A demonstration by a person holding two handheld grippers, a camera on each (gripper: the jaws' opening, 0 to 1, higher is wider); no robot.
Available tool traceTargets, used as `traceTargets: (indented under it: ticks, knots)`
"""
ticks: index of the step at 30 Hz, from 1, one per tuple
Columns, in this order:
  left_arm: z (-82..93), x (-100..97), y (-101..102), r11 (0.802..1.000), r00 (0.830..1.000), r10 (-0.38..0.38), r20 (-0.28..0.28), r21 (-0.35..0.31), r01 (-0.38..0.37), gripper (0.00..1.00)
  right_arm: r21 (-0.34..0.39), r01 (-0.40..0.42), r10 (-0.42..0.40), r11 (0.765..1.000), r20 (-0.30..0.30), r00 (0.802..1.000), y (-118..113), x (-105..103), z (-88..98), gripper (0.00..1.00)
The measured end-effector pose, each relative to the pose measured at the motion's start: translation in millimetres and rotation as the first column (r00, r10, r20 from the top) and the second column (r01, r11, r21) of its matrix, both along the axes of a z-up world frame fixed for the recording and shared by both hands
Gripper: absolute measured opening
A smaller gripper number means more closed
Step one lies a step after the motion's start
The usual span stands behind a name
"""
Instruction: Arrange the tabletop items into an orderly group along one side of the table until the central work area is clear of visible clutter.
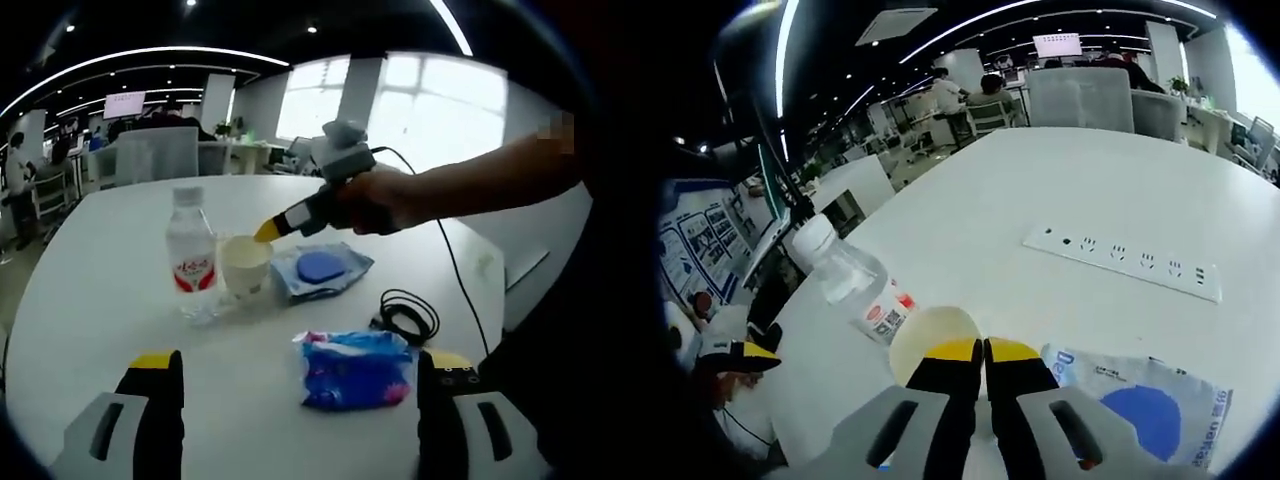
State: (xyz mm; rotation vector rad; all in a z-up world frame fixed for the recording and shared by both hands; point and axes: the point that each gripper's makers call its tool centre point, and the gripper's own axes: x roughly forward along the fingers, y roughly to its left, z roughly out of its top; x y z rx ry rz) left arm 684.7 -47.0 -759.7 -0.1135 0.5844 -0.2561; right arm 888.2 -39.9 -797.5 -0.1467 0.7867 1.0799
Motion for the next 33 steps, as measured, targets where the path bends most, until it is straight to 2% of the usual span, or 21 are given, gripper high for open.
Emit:
traceTargets:
  ticks: [6,8,9,15,20,23,27,33]
  knots:
    - [0.7,-3.1,-0.3,1.0,1.0,0.006,0.001,0.002,-0.006,0.95,-0.016,-0.022,0.023,1.0,0.04,0.999,0.6,1.8,-2.5,0.0]
    - [0.3,-3.9,-0.7,1.0,1.0,0.006,-0.001,0.003,-0.006,0.95,-0.03,-0.036,0.039,0.999,0.101,0.994,-0.3,6.7,0.0,0.0]
    - [0.0,-4.2,-0.8,1.0,1.0,0.006,-0.002,0.003,-0.006,0.95,-0.023,-0.039,0.041,0.999,0.099,0.994,0.8,6.4,1.1,0.0]
    - [0.2,-3.5,-1.3,1.0,1.0,0.007,0.003,0.002,-0.007,0.95,0.028,-0.031,0.028,0.999,0.107,0.994,4.3,10.9,12.9,0.2]
    - [2.9,-1.6,-4.8,1.0,1.0,-0.001,0.013,0.003,0.001,0.95,0.052,-0.025,0.015,0.998,0.177,0.984,-11.3,9.3,28.2,0.46]
    - [3.8,-1.3,-8.0,1.0,1.0,-0.006,0.015,0.0,0.006,0.95,0.053,-0.025,0.014,0.998,0.196,0.981,-25.8,2.2,32.1,0.56]
    - [5.2,-1.1,-11.1,1.0,1.0,-0.017,0.024,-0.001,0.017,0.96,0.052,-0.034,0.022,0.998,0.217,0.976,-41.3,-6.2,34.3,0.64]
    - [3.3,-0.9,-11.6,1.0,0.999,-0.03,0.037,-0.009,0.03,0.92,0.053,-0.04,0.026,0.998,0.236,0.971,-71.3,-31.6,35.6,0.69]
